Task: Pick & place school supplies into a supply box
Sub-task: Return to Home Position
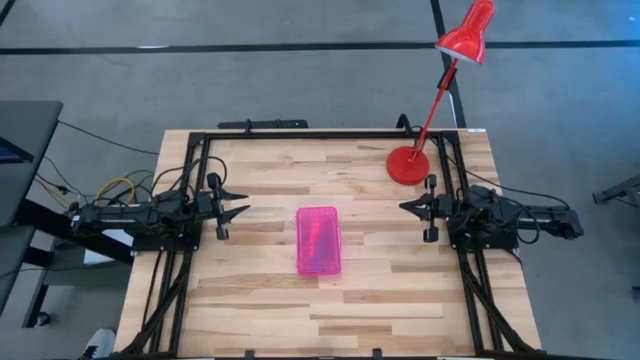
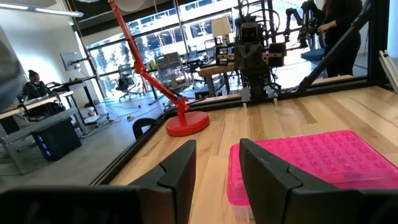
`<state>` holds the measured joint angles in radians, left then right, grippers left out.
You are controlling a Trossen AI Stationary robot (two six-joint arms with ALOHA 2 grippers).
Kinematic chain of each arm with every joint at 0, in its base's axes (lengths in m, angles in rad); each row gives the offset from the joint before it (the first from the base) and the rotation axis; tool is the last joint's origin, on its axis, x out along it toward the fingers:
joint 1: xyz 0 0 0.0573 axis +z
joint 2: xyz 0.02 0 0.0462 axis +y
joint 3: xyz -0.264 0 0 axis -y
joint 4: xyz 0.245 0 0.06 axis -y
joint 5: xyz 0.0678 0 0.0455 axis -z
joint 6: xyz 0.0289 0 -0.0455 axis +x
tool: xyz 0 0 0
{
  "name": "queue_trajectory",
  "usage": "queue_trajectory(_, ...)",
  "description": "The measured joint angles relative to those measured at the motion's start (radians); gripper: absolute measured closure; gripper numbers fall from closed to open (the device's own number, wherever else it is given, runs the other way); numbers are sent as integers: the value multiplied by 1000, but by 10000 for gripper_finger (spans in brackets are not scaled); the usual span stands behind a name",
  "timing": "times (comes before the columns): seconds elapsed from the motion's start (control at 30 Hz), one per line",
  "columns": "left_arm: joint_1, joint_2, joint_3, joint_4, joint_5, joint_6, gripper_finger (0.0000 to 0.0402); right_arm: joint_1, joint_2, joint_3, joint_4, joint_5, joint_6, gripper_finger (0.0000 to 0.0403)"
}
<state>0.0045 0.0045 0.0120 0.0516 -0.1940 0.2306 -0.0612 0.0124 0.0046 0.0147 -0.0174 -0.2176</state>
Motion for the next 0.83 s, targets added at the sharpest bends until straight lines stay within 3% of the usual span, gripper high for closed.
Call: queue_trajectory(0.83,0,0,0,0,0,-9,283,0,0,0,0,0,0,403)
